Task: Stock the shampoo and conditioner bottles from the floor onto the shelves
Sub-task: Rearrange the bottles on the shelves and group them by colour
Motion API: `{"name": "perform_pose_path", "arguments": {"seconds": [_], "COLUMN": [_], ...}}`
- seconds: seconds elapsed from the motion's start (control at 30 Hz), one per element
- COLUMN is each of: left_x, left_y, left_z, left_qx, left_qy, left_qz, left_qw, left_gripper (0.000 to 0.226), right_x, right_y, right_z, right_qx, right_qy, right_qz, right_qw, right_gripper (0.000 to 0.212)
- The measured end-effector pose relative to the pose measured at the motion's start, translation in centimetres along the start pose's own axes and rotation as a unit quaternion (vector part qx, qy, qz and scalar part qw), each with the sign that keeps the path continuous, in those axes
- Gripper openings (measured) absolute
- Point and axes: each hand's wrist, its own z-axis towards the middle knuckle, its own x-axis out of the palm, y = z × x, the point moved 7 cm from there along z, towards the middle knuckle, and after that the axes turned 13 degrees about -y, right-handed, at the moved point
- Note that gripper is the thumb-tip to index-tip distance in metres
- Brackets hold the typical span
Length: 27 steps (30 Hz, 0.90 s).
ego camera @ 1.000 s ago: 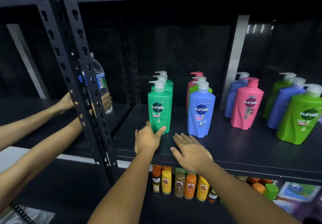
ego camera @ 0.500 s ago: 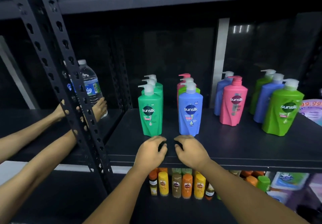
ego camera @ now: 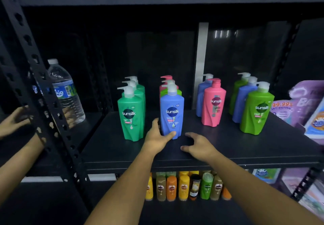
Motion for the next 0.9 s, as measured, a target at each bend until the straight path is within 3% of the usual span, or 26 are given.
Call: {"name": "perform_pose_path", "arguments": {"seconds": [0.07,0.13,0.37,0.5,0.67,0.9], "left_x": [0.1,0.1,0.4,0.3,0.6,0.5], "left_y": [0.2,0.5,1.2,0.9,0.2,1.6], "left_z": [-0.1,-0.2,0.3,0.2,0.1,1.1], "left_qx": [0.007,0.017,0.04,0.026,0.028,0.015], "left_qy": [-0.012,-0.014,-0.015,-0.032,-0.036,-0.058], "left_qz": [0.018,0.031,0.049,0.075,0.118,0.079], "left_qw": [1.0,0.999,0.998,0.996,0.992,0.995], "left_gripper": [0.068,0.062,0.08,0.084,0.062,0.049], "right_x": [0.1,0.0,0.4,1.0,1.3,2.5], "right_y": [-0.5,-0.6,-0.5,0.1,1.0,2.2], "right_z": [1.0,2.0,6.3,9.3,11.7,12.6], "right_qx": [0.041,0.074,0.119,0.101,0.071,0.02], "right_qy": [-0.003,-0.025,-0.092,-0.071,-0.016,0.036], "right_qz": [0.067,0.132,0.25,0.29,0.309,0.291], "right_qw": [0.997,0.988,0.956,0.949,0.948,0.956], "right_gripper": [0.066,0.06,0.05,0.064,0.038,0.057]}}
